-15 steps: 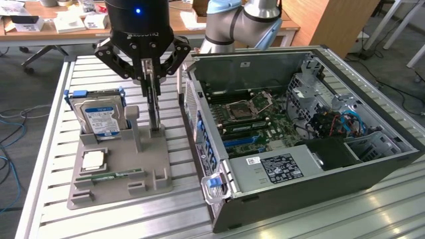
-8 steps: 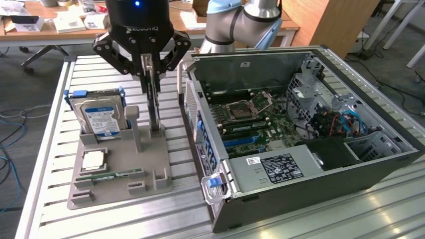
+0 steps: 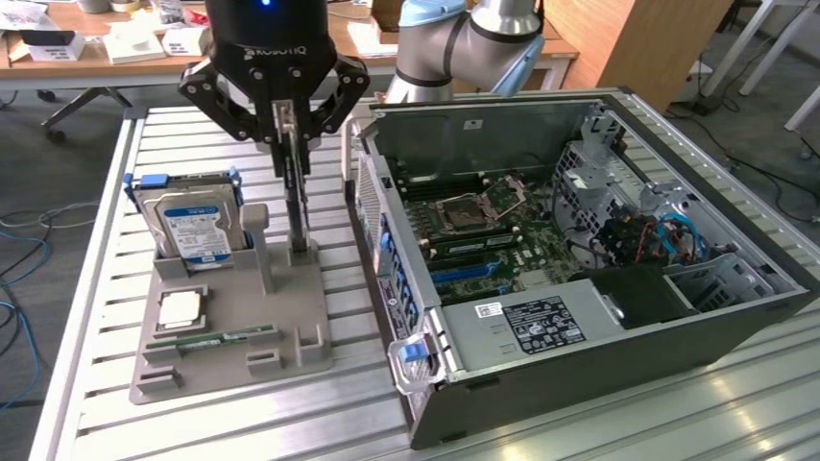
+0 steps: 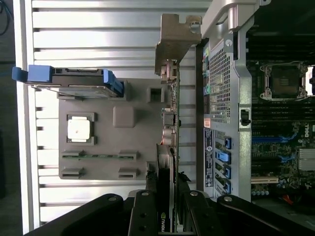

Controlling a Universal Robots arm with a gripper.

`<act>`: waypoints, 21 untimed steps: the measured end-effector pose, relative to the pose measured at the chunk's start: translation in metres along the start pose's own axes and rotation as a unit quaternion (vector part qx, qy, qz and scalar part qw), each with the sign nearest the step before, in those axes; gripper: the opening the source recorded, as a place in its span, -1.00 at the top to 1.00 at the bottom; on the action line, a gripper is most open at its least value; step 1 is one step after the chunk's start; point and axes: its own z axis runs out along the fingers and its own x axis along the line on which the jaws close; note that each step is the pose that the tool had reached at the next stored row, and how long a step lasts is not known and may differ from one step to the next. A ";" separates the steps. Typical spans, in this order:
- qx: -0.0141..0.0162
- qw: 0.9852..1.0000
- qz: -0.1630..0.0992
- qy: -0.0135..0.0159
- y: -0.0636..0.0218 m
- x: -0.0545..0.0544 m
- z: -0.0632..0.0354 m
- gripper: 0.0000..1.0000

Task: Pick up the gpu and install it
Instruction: 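Pick up the gpu and move the gpu toward the slot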

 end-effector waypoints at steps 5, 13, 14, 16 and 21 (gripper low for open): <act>0.000 1.000 0.000 0.000 0.0003 -0.008 0.0003 0.47; 0.000 1.000 0.000 0.000 0.0012 -0.020 0.0006 0.47; 0.000 1.000 0.000 0.000 0.0014 -0.022 0.0006 0.47; 0.000 1.000 0.000 0.000 0.0017 -0.026 0.0007 0.47; 0.000 1.000 0.000 0.001 0.0024 -0.036 0.0010 0.47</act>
